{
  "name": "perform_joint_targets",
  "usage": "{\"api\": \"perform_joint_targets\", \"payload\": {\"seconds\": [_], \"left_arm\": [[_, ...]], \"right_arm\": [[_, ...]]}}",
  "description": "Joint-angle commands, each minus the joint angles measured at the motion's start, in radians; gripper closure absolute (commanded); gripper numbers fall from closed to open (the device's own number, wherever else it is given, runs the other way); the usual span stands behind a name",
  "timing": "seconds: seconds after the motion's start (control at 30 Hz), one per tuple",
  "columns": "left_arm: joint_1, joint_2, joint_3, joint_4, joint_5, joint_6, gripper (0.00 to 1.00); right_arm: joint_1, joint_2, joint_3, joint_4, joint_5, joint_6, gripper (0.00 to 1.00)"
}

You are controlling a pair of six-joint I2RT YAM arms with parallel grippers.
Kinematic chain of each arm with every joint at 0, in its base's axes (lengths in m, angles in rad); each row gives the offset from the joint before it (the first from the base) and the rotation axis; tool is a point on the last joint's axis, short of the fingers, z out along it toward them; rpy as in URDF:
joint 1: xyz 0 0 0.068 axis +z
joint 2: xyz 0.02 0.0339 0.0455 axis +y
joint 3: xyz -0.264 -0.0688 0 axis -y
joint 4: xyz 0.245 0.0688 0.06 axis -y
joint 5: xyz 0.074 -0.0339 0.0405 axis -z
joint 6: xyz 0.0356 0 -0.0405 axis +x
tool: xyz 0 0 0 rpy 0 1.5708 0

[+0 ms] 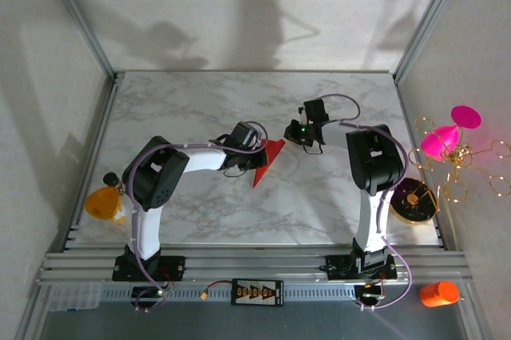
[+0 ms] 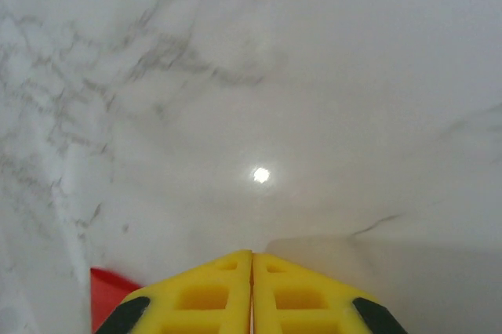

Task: Fold a paper plane with a square sheet of paper (pick it up from the middle)
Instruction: Fold the wing for the fifth time at the center of the table.

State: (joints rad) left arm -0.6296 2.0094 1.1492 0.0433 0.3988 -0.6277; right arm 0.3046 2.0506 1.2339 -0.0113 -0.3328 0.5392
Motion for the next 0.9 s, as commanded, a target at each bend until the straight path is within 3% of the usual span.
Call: {"api": "perform_joint_targets", "payload": {"seconds": [0.0,0.23,0.53,0.7,0.87], "left_arm": [[-0.005,0.013,-0.018,-0.126,-0.012,0.015,1.0],[-0.005,0.015,-0.003,-0.133,-0.015,0.023,1.0],[-0.006,0.019,0.001,-0.135,-0.018,0.02,1.0],[-0.005,0.017,-0.005,-0.14,-0.021,0.022,1.0],[-0.007,0.017,-0.02,-0.138,-0.01,0.026,1.0]], "right_arm": [[-0.007,-0.073,-0.052,0.073,-0.038,-0.03,0.89],[0.068,-0.166,-0.181,0.089,-0.147,-0.014,0.89],[0.132,-0.087,-0.16,0.062,-0.141,0.014,0.92],[0.116,-0.054,-0.138,0.019,-0.07,-0.002,0.94],[0.025,-0.03,-0.139,0.06,-0.073,0.016,0.94]]}}
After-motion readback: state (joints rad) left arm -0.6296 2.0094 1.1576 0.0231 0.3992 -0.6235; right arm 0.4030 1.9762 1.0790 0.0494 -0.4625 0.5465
